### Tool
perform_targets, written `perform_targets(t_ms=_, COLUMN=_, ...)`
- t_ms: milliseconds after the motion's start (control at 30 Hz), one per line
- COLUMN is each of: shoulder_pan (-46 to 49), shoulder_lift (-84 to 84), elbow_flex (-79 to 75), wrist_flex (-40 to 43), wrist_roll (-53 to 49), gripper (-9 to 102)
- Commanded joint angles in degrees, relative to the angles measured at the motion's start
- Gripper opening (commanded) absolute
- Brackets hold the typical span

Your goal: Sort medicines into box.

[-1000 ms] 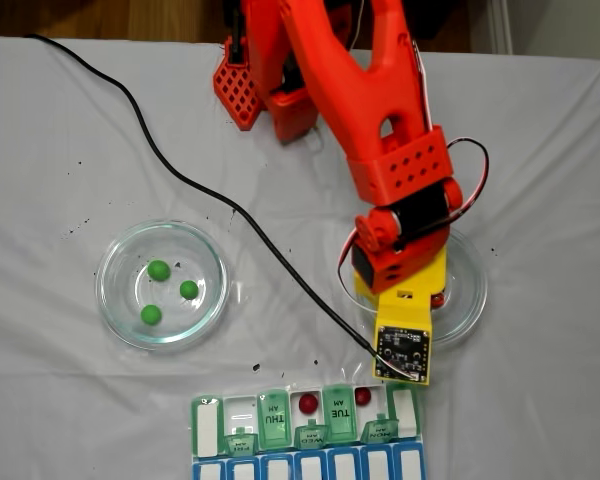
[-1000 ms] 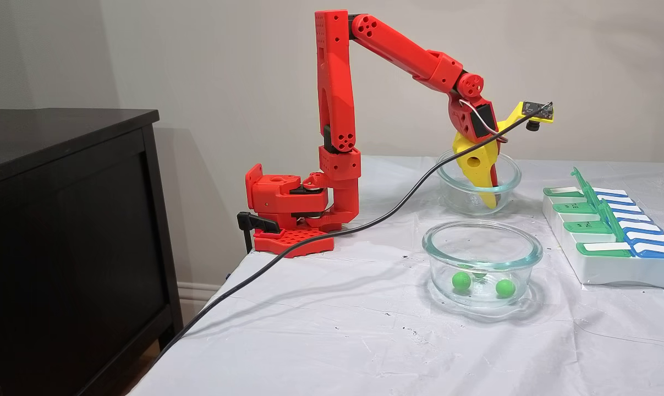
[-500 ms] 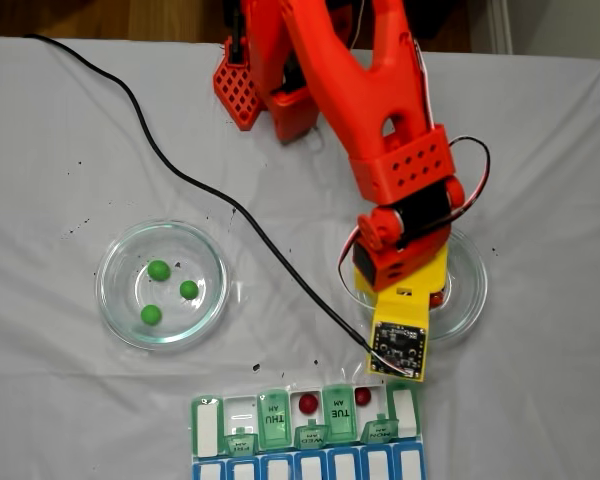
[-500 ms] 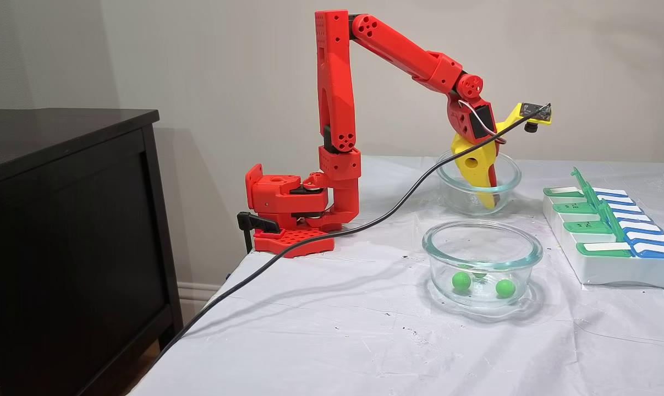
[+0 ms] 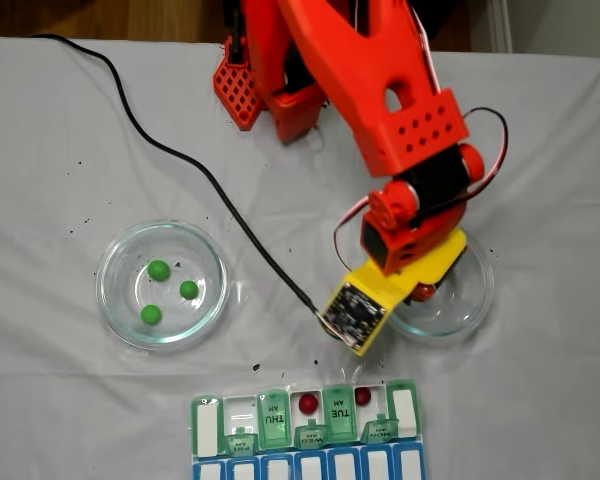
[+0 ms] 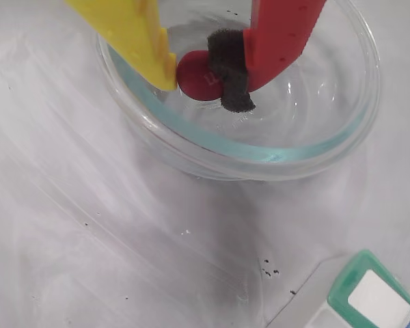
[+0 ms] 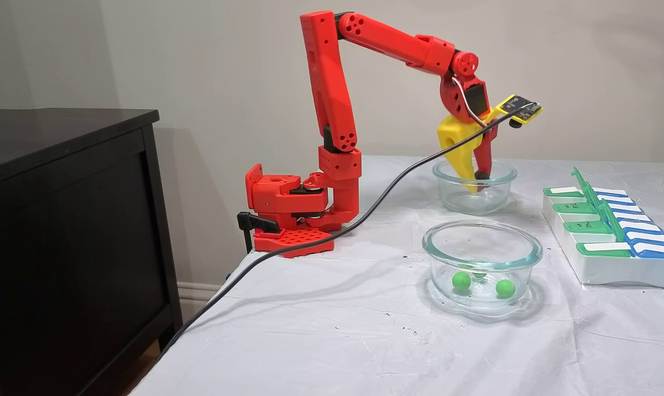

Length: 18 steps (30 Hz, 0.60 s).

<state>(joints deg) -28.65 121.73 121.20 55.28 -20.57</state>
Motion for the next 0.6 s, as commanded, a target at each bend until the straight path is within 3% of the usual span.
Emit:
perform_targets(t_ms=0, shoulder_pan=3.3, shoulder_lift=7.8, elbow_flex=-9.2, wrist_flex=1.1, wrist_roll=7.5, gripper=0)
perform_targets(t_ms=567, shoulder_pan=22.5, shoulder_lift=7.7, elbow_flex=-11.3, wrist_flex=-1.8, wrist_roll=14.1, gripper=0)
